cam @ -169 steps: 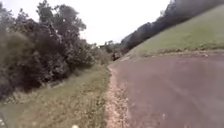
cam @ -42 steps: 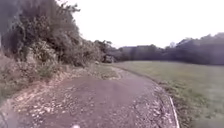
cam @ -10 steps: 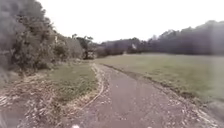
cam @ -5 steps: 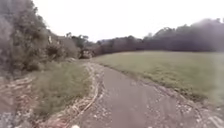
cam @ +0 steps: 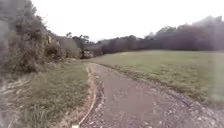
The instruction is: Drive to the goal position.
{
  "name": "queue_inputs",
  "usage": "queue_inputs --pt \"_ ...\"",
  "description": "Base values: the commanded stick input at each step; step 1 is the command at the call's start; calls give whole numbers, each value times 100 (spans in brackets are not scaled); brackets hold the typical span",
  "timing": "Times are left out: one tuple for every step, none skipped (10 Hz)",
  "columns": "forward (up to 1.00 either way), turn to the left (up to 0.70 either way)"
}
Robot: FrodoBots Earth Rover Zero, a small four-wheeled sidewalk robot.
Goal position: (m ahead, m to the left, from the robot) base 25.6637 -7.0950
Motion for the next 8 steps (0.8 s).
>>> queue_inputs --pt "70 0" --pt "70 0" --pt "70 0" --pt "70 0" --pt "70 0" --pt "70 0" --pt "70 0" --pt "70 0"
